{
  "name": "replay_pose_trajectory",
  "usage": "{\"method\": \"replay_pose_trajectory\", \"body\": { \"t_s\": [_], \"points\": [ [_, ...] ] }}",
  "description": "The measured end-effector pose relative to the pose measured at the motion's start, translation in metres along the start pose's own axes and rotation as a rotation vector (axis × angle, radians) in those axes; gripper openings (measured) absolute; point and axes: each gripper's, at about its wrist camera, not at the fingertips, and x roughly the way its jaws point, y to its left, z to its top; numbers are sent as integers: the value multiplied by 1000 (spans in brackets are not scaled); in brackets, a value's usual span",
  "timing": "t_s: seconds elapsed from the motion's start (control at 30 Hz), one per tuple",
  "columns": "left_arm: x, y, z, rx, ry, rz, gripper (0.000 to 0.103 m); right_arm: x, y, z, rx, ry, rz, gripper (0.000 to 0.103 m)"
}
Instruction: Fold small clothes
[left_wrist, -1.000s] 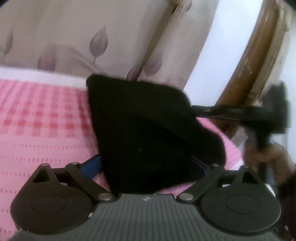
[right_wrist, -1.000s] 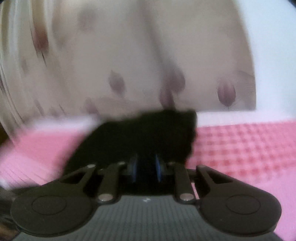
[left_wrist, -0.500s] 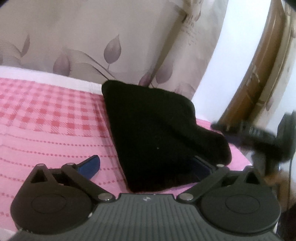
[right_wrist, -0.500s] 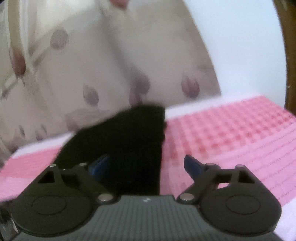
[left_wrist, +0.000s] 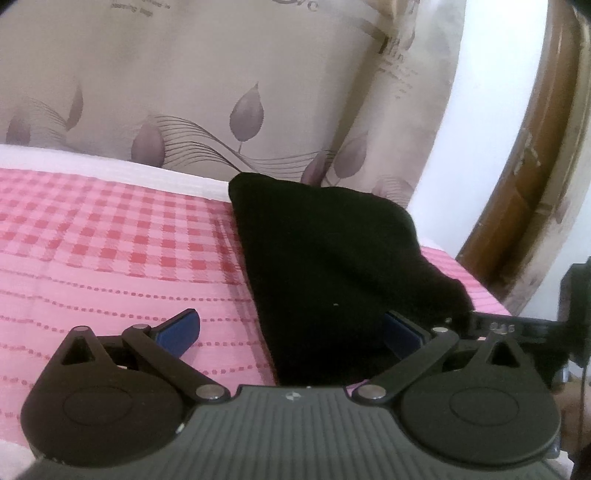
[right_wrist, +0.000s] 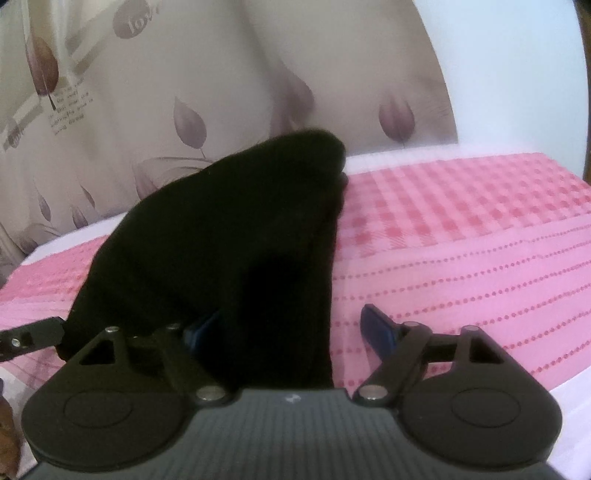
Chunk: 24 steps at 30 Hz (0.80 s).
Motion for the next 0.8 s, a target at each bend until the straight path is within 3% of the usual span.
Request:
{"method": "replay_pose_trajectory", "body": {
  "t_s": [0.17,0.53,0.6,0.7,0.8],
  "points": [
    [3,-2,-2,17,0,27,103,-19,-5,-4,66,-22,41,82],
    [7,-3,-3,28,7,48,103,-20,-9,-4,104,-42,59,85],
    [8,-3,-2,30,7,48,103,-22,-13,-5,127,-50,77,89],
    [6,1,2,21,10,16,103,-23,-23,-3,181,-46,134,96],
    [13,11,13,-2,42,-50,103,-19,-38,3,247,-18,197,96]
  ]
}}
